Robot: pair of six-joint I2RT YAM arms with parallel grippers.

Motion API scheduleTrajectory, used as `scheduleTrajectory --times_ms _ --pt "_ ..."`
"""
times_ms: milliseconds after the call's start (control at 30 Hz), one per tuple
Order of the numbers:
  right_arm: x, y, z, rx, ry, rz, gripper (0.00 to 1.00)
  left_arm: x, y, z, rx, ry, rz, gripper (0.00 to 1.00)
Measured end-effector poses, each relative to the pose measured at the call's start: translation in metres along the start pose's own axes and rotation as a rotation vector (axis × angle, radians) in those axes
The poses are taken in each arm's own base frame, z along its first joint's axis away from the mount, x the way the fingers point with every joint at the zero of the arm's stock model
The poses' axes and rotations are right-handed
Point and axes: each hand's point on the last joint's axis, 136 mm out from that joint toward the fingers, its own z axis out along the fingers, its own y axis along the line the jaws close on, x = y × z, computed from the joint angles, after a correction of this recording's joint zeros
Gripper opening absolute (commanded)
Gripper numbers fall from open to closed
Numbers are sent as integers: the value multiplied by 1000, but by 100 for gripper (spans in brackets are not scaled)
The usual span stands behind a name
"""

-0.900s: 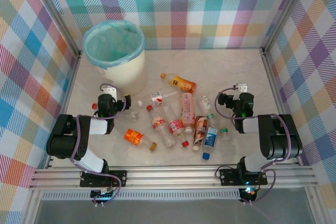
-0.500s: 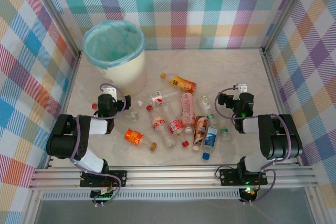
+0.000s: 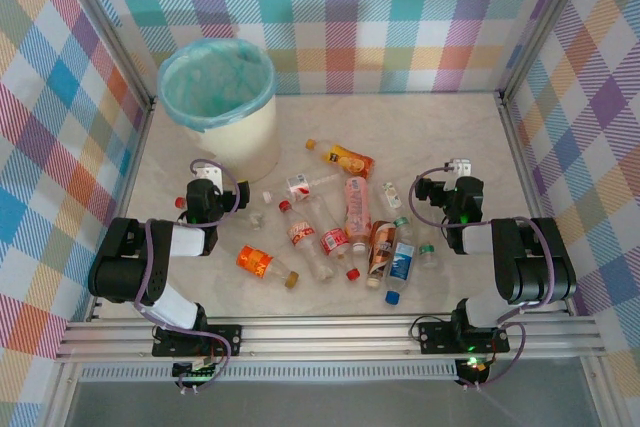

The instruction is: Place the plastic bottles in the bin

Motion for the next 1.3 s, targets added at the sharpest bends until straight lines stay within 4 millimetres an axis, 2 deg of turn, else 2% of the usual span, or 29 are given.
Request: scheduleTrajectory --times_ms 433,500,533,633,700,900,1000,1100,1200,1300 --pt "-1 0 -1 2 -3 0 100 -1 0 2 -5 33 1 100" --pt "-4 -1 -7 8 -17 1 100 -12 2 2 -24 71 4 100" --pt "-7 -1 -13 8 -29 0 100 -24 3 0 -37 67 4 100" --pt "-34 -1 -36 16 -104 7 100 -64 6 -21 -57 -22 -12 100" --pt "-55 -2 -51 24 -147 33 100 -81 7 -41 -57 -88 -33 100" --pt "-104 10 -70 -25 -99 156 95 -90 7 -90 -33 -159 -93 99" --pt "-118 26 -74 -104 -16 214 89 -106 0 -118 9 -215 -113 98" --pt "-119 55 -76 -221 99 269 86 -120 -12 -144 65 -262 -128 95" --pt "-103 107 -80 -365 248 259 87 -130 -31 -160 142 -258 -140 91" --pt "-87 168 -91 -523 389 202 84 -138 -52 -168 216 -217 -132 90"
